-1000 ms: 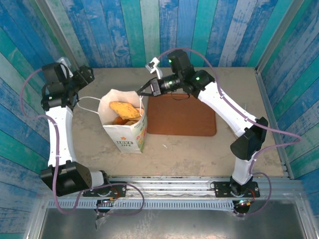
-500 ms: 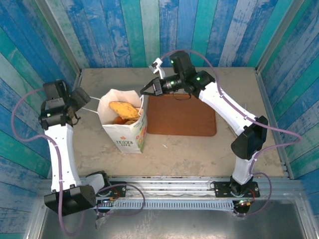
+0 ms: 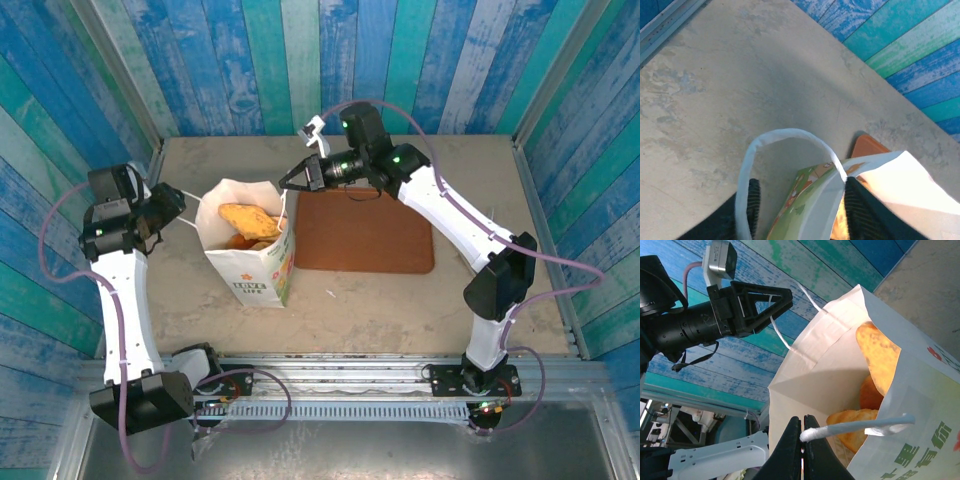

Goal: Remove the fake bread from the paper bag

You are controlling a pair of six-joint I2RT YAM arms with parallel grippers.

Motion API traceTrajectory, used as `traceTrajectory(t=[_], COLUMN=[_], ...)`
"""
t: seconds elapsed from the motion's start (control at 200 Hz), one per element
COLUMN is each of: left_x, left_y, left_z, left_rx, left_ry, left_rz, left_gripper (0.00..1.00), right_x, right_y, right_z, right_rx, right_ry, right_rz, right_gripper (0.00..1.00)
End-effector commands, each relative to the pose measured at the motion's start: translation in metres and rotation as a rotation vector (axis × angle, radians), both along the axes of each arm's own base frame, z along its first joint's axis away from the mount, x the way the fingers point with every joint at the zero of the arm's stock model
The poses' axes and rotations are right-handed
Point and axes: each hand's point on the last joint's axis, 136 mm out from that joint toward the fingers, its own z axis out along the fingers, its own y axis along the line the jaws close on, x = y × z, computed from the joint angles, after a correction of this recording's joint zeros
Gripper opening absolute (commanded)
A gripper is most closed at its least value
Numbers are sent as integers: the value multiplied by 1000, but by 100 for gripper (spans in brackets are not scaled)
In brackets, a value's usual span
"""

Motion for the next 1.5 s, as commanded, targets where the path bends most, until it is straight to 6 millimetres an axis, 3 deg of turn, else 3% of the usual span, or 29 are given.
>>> traceTrajectory(t=[0.0, 0.22, 0.391, 0.851, 1.097, 1.252, 1.422, 1.492], left_x=[-6, -2, 0, 17, 27, 37, 46, 53], left_y=[-7, -23, -37, -44, -49, -20, 14, 28], left_z=[13, 22, 31, 71, 89, 111, 142, 143], left_rx=[-29, -102, -146, -126, -133, -18, 151, 211], left_ry=[-61, -109, -152, -279, -348, -371, -391, -373], left_rz=[-8, -80, -151, -243, -290, -167, -45, -6], left_gripper=[41, 23, 22, 3, 0, 0, 0, 0], right_x=[-13, -13, -12, 1, 6, 11, 20, 22], right_y=[-5, -6, -6, 1, 11, 31, 61, 73], right_z=[16, 13, 10, 3, 6, 12, 6, 5], right_rx=[34, 26, 21, 7, 18, 34, 58, 72], right_ry=[-16, -13, -9, 25, 26, 5, 19, 16], right_rz=[22, 16, 12, -20, -18, -10, -1, 10], right_gripper=[5, 5, 5, 5, 5, 5, 5, 6])
